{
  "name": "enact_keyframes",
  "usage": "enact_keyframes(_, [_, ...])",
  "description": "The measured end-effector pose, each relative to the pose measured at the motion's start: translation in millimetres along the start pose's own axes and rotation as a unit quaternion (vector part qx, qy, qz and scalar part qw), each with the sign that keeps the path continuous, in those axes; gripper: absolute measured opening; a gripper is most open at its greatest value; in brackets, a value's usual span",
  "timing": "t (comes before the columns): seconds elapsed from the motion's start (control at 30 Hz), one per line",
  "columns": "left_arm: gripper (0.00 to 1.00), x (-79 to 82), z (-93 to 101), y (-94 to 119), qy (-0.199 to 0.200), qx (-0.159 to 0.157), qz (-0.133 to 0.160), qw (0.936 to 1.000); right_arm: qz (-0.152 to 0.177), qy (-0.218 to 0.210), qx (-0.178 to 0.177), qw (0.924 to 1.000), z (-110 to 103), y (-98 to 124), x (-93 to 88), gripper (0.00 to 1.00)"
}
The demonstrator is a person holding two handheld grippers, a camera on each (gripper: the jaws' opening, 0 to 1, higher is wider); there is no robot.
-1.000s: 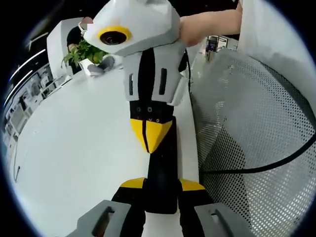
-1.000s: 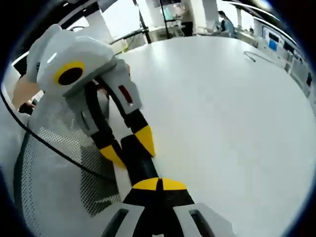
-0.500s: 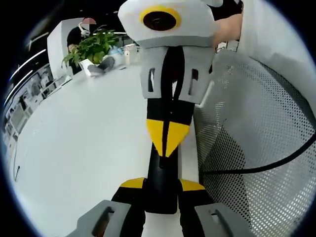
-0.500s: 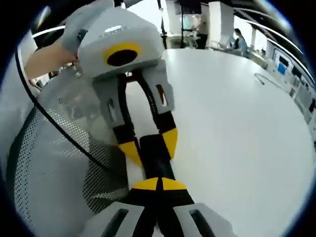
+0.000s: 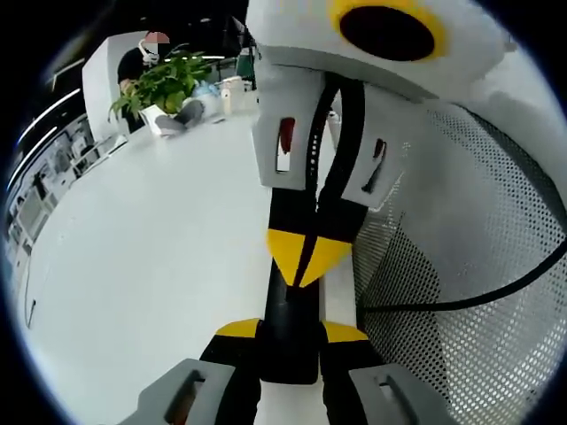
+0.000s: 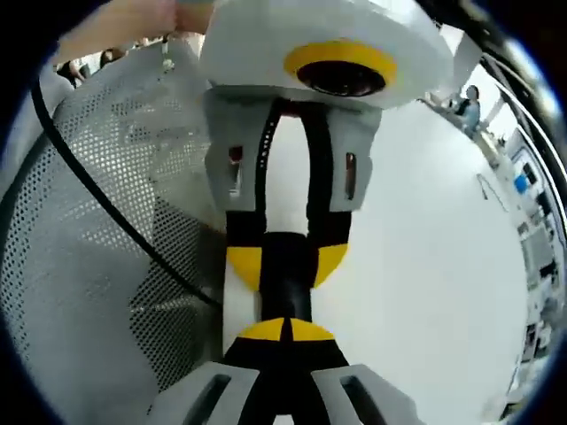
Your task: Press the specified remote control buttons in sequence, fully releasing each button before pressing the next.
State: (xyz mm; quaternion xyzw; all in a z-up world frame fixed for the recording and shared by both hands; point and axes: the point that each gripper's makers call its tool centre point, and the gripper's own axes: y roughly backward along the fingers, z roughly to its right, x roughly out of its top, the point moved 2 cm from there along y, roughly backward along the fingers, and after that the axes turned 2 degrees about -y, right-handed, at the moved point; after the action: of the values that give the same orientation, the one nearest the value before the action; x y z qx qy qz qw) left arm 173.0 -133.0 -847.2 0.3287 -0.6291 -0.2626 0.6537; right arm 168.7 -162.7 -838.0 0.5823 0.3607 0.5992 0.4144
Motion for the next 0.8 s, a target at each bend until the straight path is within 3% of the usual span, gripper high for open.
enact_keyframes(0.07, [0.24,0.1,-0.3,0.0,-0.001,0.0,-0.001,1.0,0.016,-0.015,0.012,0.9997,3.5,0.8,-0.4,0.0])
enact_keyframes(0.23, [0.24,-0.1,-0.2,0.4,0.0,-0.001,0.003,1.0,0.033,0.052,0.0,0.9981,0.1,2.0,-1.2,0.0])
enact_keyframes(0.37, [0.24,0.1,-0.3,0.4,0.0,0.0,0.004,1.0,0.057,-0.001,0.003,0.9984,1.1,3.8,-1.9,0.0])
enact_keyframes(0.57, [0.23,0.2,-0.5,0.5,-0.002,-0.003,0.004,1.0,0.053,0.026,0.004,0.9982,2.0,2.0,0.6,0.0])
enact_keyframes(0.6, [0.23,0.2,-0.4,0.6,-0.001,-0.003,0.005,1.0,0.046,0.05,0.009,0.9976,2.3,2.2,-0.2,0.0])
enact_keyframes(0.7, [0.23,0.4,-0.5,0.5,0.0,-0.002,0.005,1.0,0.035,0.035,0.019,0.9986,3.2,1.6,1.0,0.0])
enact_keyframes(0.8, [0.24,0.8,-0.5,0.4,-0.001,-0.003,0.003,1.0,0.026,0.05,0.025,0.9981,3.4,0.8,1.2,0.0])
